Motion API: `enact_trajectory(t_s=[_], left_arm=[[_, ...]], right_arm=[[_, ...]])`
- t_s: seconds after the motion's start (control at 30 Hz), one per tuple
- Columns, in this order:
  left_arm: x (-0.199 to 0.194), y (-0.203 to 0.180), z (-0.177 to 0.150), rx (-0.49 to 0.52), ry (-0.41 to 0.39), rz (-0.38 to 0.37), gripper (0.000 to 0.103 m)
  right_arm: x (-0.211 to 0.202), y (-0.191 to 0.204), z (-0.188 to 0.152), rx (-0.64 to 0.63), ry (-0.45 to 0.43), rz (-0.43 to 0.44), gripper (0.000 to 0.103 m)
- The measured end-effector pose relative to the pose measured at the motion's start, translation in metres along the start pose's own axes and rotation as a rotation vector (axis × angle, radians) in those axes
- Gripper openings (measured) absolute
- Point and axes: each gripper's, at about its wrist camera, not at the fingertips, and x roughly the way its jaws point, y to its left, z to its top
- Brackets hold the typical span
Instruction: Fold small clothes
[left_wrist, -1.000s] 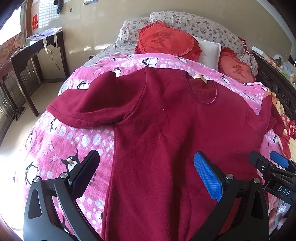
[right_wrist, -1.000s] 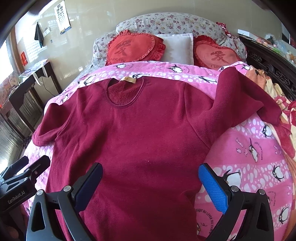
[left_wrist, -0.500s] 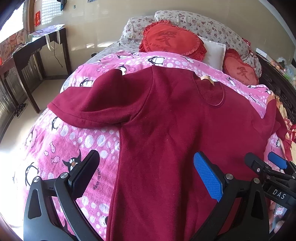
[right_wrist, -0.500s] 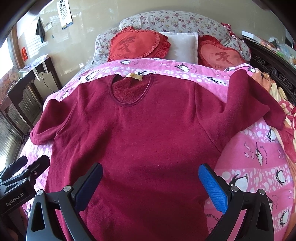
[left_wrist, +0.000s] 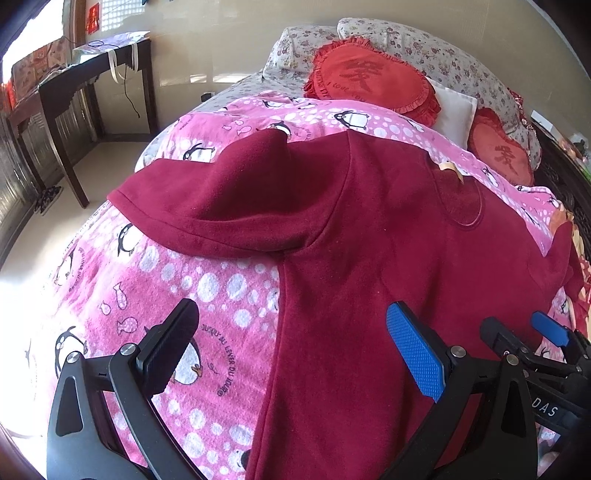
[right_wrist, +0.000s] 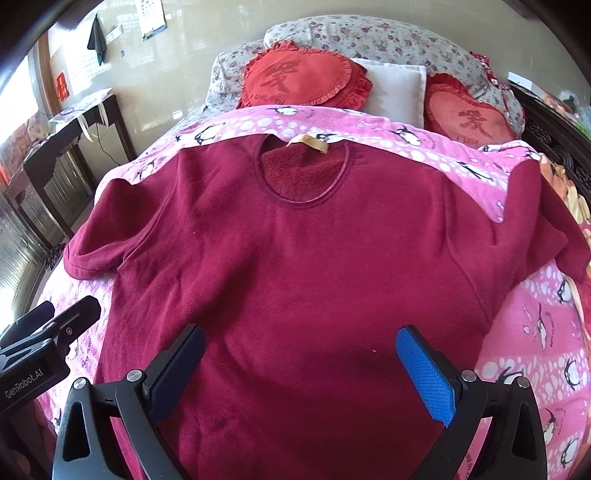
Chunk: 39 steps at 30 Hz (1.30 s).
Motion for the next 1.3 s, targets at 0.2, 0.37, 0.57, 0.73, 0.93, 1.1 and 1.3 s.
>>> enact_trajectory(t_s=[0.2, 0.37, 0.57, 0.73, 0.93, 1.1, 1.3], left_arm=[[0.009, 0.032, 0.014, -0.051, 0.017, 0.009, 0.102], [0.017, 0.082, 0.032, -0.156, 0.03, 0.015, 0.102], [0.041, 0.148, 0.055, -0.319, 0.034, 0.015, 0.102], [0.072, 0.192, 0.067, -0.507, 0.058, -0.055, 0.091], [0.105, 0.208, 0.081, -0.547, 0.067, -0.058, 0.085], [0.121, 0.21, 0.096, -0.546, 0.053, -0.061, 0.065], [0.117, 0.216, 0.109, -0.577, 0.056, -0.126, 0.009]], right_arm=[[0.012, 0.02, 0.007, -0.033, 0.008, 0.021, 0.103], [0.02, 0.038, 0.014, -0.07, 0.009, 0.04, 0.103], [0.03, 0.056, 0.019, -0.101, 0.02, 0.063, 0.103], [0.037, 0.062, 0.022, -0.106, 0.036, 0.082, 0.103], [0.043, 0.06, 0.026, -0.099, 0.048, 0.093, 0.103], [0.048, 0.053, 0.026, -0.077, 0.061, 0.089, 0.103], [0.048, 0.039, 0.025, -0.036, 0.072, 0.098, 0.103]])
